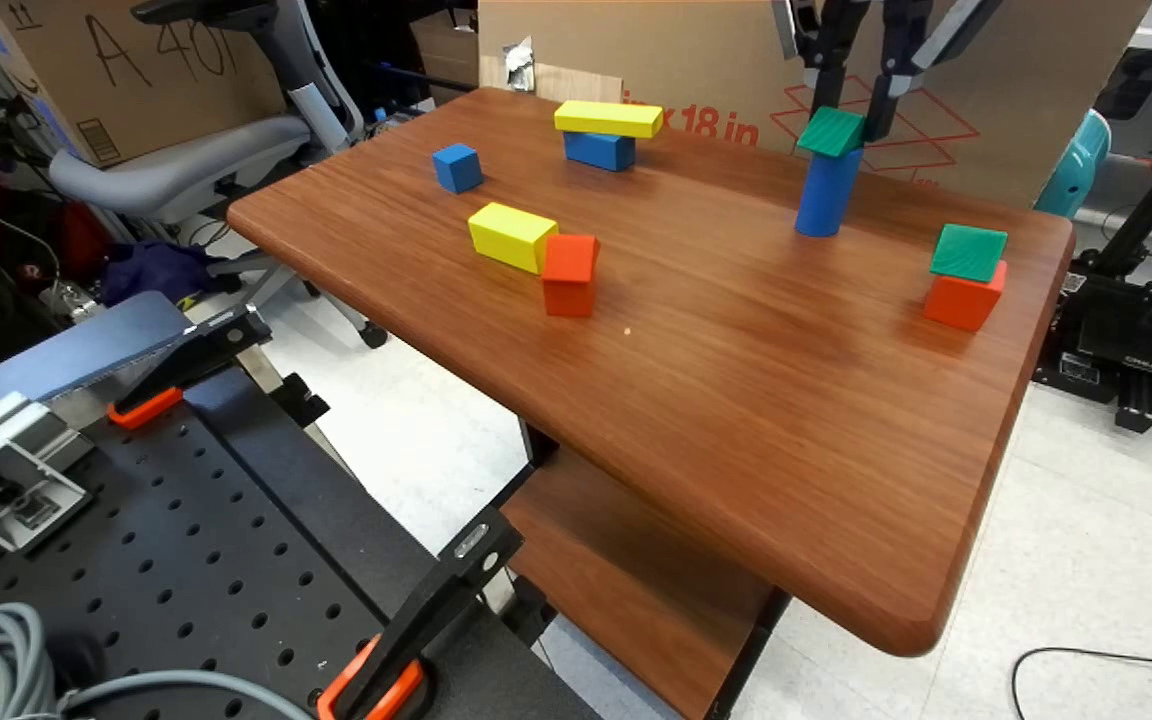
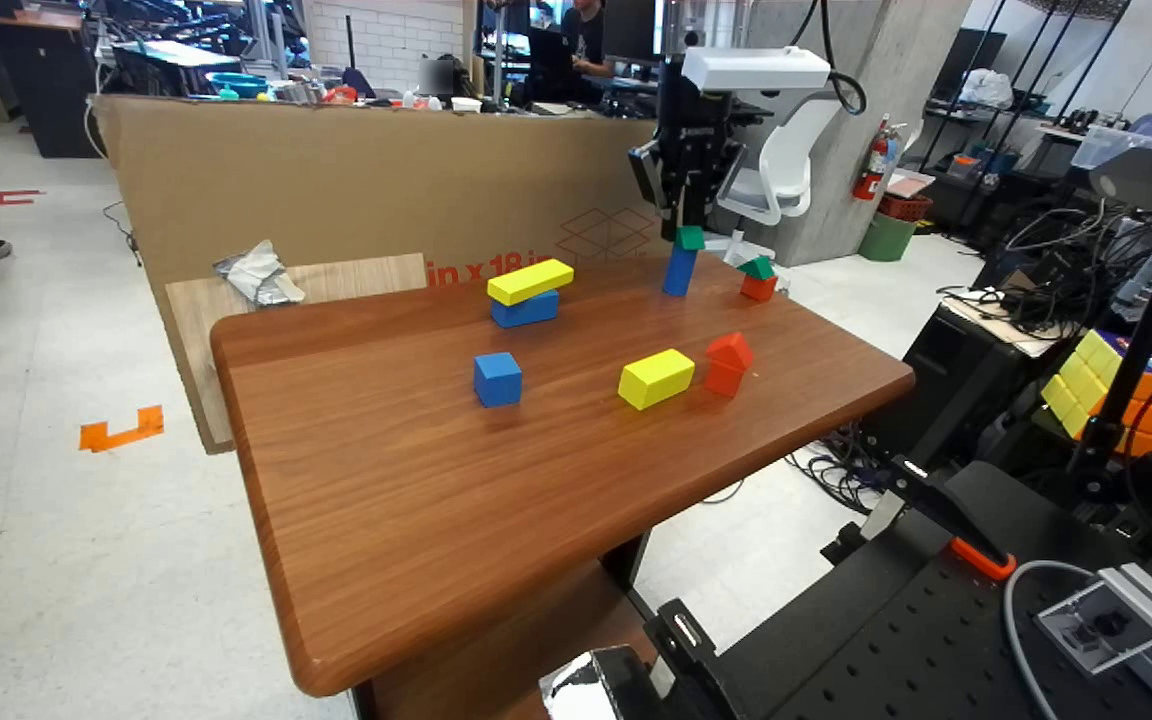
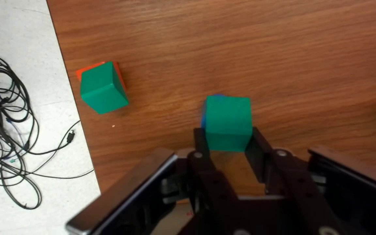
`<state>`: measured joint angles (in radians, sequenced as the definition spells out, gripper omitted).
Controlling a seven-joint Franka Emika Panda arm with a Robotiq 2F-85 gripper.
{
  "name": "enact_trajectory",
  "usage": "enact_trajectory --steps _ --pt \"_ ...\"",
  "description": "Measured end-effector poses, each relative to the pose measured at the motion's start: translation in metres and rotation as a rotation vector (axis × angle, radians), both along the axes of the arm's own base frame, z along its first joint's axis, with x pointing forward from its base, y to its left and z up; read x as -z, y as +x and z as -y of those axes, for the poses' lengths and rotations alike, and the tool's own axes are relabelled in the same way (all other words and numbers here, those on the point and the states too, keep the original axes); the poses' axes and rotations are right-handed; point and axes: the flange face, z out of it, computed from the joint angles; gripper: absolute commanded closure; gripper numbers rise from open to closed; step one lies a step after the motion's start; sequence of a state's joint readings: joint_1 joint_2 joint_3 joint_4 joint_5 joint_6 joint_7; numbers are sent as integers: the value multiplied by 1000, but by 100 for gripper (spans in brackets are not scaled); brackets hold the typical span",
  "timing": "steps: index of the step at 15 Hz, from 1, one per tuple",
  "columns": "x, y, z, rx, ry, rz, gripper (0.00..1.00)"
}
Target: Pick the green triangular block and put it on the table
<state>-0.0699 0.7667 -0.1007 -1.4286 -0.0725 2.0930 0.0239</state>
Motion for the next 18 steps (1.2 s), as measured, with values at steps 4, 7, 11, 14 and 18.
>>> enact_trajectory --steps 4,7,11,14,18 --pt "-1 0 0 0 0 1 91" --pt "-7 -6 -4 -15 7 -4 91" --pt "-16 -27 -7 -46 24 -34 91" --pt "-11 -42 -7 -46 29 -63 91" --pt "6 -49 -2 -37 27 -93 91"
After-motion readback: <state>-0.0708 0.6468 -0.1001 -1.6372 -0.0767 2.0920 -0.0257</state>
